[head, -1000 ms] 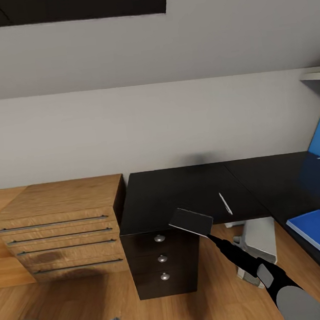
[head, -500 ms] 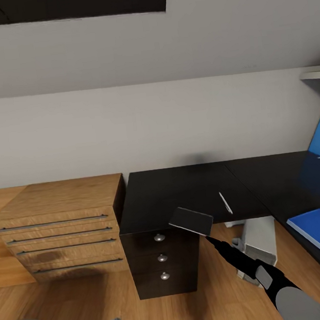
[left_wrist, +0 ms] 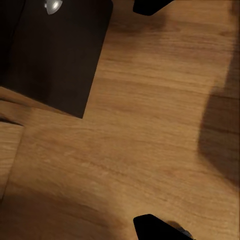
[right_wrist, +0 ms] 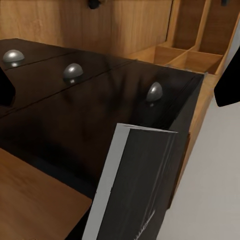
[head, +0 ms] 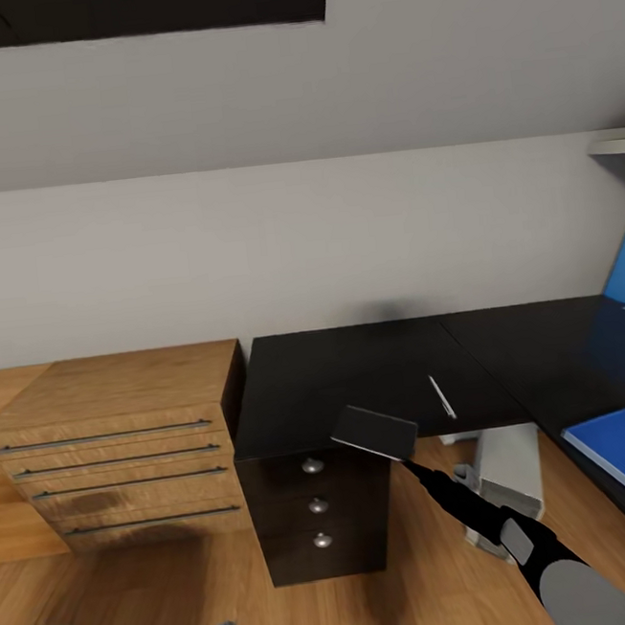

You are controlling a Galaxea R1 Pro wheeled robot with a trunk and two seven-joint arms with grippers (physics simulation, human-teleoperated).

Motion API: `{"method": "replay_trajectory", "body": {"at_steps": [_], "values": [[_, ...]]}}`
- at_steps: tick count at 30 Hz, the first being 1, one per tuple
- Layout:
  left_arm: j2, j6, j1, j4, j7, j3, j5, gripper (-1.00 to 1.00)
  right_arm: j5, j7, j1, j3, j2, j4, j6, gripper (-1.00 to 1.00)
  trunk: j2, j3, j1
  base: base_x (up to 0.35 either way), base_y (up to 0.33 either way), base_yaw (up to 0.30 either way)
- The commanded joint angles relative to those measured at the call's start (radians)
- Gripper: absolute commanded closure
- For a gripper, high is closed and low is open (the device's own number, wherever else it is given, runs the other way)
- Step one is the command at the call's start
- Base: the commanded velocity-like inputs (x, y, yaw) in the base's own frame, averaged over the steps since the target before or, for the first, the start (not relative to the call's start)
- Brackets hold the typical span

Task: In the bedroom, organize the workspace by keeping the computer under the desk, ensuring the monitor is on the desk, placing the keyboard on the desk next to the monitor, placing the mouse on the desk next to the keyboard, moving the folder from the swivel chair onto the desk next to the mouse, stacking the notebook on top of the folder with the pen on top of the notebook, and positioning the swivel chair next to the desk.

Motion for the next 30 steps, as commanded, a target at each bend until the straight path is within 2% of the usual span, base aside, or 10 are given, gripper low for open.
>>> {"method": "replay_trajectory", "body": {"at_steps": [1, 30], "values": [[-0.001, -0.003, -0.001, 0.0, -0.005, 0.009, -0.01, -1.0, 0.009, 0.006, -0.001, -0.009, 0.001, -0.001, 0.007, -1.0, -0.001, -0.001, 0.0, 0.187, 0.116, 0.0], [0.001, -0.003, -0.001, 0.006, -0.002, 0.01, -0.008, -1.0, 0.009, 0.005, -0.001, -0.009, 0.001, 0.0, 0.008, -1.0, -0.001, -0.001, 0.0, 0.067, 0.031, 0.0]]}}
